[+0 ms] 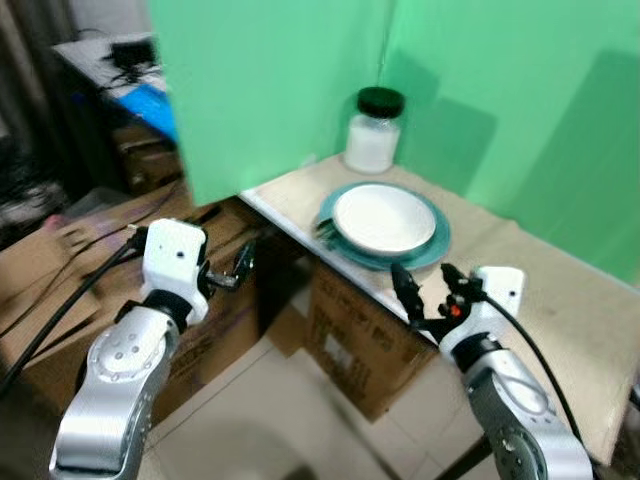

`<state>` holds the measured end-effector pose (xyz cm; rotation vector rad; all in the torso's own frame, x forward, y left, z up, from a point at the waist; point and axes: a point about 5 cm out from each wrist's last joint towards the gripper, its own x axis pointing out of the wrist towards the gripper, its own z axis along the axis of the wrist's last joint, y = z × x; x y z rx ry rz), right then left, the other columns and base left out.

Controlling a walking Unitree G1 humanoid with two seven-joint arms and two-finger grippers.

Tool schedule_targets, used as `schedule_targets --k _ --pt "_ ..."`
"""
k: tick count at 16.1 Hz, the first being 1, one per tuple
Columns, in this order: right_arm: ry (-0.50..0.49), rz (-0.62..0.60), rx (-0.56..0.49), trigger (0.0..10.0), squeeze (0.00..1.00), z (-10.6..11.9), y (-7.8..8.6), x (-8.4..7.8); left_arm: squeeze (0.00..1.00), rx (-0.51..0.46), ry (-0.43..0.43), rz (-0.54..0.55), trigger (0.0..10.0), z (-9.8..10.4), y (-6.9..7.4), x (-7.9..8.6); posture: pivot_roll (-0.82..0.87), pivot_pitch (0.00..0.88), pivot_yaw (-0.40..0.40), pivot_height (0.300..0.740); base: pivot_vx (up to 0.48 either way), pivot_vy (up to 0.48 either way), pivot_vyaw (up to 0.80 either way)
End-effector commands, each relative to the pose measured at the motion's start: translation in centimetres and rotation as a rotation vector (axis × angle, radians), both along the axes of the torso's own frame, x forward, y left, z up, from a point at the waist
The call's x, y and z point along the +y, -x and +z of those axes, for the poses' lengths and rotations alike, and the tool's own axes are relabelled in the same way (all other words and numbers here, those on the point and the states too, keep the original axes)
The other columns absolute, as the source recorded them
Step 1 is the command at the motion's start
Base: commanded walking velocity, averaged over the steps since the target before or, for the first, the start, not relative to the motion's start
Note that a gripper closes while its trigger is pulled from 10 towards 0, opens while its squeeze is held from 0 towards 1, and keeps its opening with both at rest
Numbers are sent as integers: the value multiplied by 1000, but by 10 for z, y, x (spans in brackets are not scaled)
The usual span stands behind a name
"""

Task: Setting the table

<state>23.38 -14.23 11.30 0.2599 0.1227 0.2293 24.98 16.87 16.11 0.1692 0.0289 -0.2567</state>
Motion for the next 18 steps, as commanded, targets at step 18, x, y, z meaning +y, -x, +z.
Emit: schedule_targets --k 18 --pt "45 24 90 10000 0 24 -40 -6 0 20 -108 -266 10000 3 5 -18 114 0 -53 740 241 0 -178"
